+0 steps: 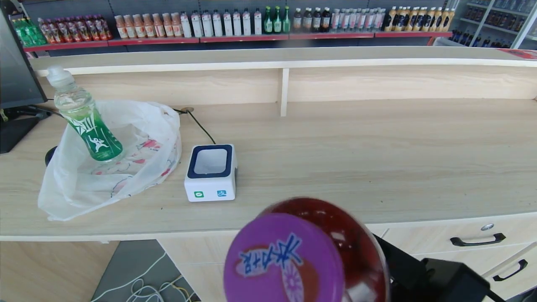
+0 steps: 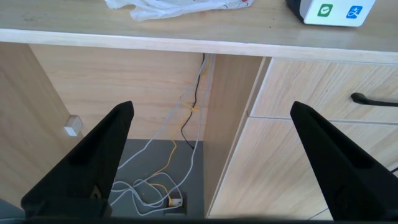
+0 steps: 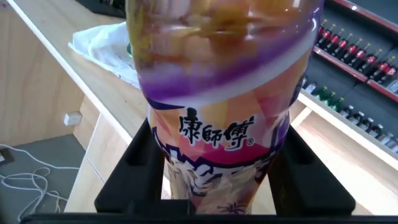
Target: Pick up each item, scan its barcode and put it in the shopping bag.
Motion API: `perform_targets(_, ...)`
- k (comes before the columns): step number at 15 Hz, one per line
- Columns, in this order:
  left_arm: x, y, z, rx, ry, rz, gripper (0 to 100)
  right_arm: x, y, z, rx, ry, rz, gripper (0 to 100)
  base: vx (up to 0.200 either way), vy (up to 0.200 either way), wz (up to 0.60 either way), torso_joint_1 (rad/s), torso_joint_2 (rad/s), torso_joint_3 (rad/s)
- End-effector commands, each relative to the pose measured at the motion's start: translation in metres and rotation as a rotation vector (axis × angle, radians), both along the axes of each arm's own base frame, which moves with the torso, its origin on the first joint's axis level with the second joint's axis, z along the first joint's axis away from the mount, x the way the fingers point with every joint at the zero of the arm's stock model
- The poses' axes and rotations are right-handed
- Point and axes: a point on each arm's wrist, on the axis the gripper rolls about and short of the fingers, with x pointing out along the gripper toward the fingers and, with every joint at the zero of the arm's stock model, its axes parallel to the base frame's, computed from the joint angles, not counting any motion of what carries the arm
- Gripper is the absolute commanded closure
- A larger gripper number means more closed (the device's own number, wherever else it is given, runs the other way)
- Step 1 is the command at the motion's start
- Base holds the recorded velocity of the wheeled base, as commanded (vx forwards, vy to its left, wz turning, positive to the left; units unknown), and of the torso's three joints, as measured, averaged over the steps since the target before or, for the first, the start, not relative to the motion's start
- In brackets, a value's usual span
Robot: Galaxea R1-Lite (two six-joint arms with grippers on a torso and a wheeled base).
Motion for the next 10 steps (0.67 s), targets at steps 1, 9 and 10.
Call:
perform_targets(1,0.0000,0.0000,0.0000,0.000,-0.001,0.000,0,-0.0016,0.0020,-0.0042,-0.043,-0.026,0.004,100,0.000,0.000,0.00,0.000,0.00,0.000)
perform_targets(9,0.0000,0.0000,0.0000,0.000,-0.001,0.000,0,-0.0048,0.0059,-0.0024,-0.285,-0.368,-0.002,100,0.000,0.000,0.00,0.000,0.00,0.000)
perform_targets(10,0.0000,0.0000,0.0000,0.000,-0.001,0.000,0,-0.0049,0.0051,-0.0031,-0.343,-0.433,-0.035,100,0.000,0.000,0.00,0.000,0.00,0.000)
